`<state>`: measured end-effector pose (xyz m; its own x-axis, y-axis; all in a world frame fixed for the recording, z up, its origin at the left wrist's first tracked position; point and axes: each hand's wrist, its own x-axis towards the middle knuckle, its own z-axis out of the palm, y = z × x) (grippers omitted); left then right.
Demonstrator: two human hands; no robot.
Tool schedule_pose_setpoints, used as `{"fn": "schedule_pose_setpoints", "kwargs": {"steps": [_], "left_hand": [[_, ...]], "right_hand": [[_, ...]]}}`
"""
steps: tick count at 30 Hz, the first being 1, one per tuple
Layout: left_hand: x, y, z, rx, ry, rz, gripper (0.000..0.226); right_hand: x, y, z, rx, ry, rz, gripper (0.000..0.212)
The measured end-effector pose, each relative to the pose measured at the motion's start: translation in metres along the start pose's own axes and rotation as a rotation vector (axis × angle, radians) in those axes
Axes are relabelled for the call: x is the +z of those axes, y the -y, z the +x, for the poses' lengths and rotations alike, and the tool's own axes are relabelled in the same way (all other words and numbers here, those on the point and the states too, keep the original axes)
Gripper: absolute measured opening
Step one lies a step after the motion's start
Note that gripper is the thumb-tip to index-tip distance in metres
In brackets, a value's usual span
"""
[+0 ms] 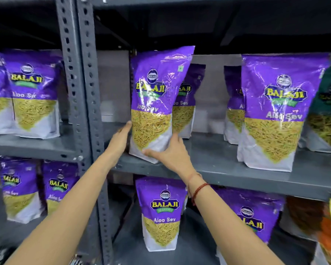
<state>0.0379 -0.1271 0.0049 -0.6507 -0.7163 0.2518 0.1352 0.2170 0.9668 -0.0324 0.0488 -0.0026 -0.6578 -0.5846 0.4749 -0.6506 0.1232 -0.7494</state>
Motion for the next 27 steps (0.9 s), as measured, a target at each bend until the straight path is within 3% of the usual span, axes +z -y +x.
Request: {"fn": "schedule_pose_setpoints", "kwargs": {"steps": [4,6,9,12,15,18,22,27], "left_hand": [[0.006,-0.013,-0.012,0.039,0.230,-0.023,0.054],[0.004,-0.013,-0.014,0.050,0.258,-0.023,0.049],[0.007,-0.012,-0.018,0.096,0.256,0.020,0.067],[0.012,-0.015,-0.021,0.204,0.260,0.043,0.055],[0.021,-0.012,-0.018,0.266,0.297,0.080,0.052],[0.029,-0.008,-0.012,0.266,0.321,0.156,0.042],[0.025,-0.002,-0.002,0.176,0.468,0.324,0.046],[0.020,0.001,0.000,0.187,0.425,0.332,0.045]], "right_hand": [[0.004,0.002,0.005,0.008,-0.065,0.011,0.099],[0.001,0.003,0.008,0.005,-0.065,0.034,0.090],[-0.008,0.001,0.014,0.001,-0.021,0.064,0.087],[-0.029,-0.001,0.024,-0.013,0.008,0.105,0.084],[-0.050,-0.014,0.037,-0.009,0.140,0.155,0.081],[-0.056,-0.034,0.043,0.089,0.238,0.178,0.087],[-0.056,-0.051,0.045,0.185,0.151,0.099,0.112],[-0.058,-0.055,0.041,0.172,0.165,0.023,0.106]]}}
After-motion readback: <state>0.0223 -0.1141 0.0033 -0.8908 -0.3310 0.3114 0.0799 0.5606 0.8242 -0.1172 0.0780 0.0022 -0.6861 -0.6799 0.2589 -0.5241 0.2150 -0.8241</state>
